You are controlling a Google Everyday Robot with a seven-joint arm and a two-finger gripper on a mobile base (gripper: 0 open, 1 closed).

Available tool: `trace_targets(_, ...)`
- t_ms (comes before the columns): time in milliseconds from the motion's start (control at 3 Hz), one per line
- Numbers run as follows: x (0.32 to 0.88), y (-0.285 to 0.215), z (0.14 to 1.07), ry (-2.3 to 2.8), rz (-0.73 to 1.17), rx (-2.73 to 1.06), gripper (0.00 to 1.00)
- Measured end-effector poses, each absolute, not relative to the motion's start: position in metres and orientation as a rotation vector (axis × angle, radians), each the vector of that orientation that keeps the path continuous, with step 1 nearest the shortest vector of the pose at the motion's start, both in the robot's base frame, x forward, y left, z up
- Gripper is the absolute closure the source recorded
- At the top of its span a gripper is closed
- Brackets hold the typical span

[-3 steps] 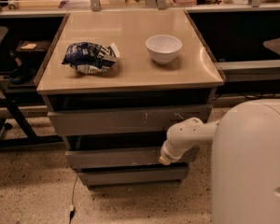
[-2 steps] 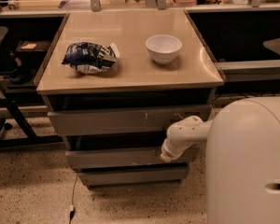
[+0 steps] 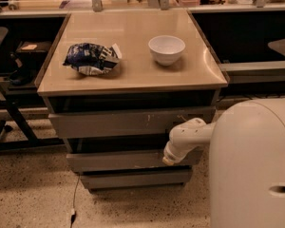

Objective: Close middle drawer

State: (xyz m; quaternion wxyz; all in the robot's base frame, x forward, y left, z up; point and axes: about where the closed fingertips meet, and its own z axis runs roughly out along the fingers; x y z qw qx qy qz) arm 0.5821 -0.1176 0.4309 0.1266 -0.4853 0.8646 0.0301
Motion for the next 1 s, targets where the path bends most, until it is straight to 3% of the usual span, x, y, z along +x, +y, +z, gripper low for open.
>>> trace_targets(667,0.5821,-0.1176,0.4308,2.517,0.088,-1.413,0.12)
trace_targets(1000,0.582,-0.1176,0.4308,2.517,0.088,-1.413,0.0)
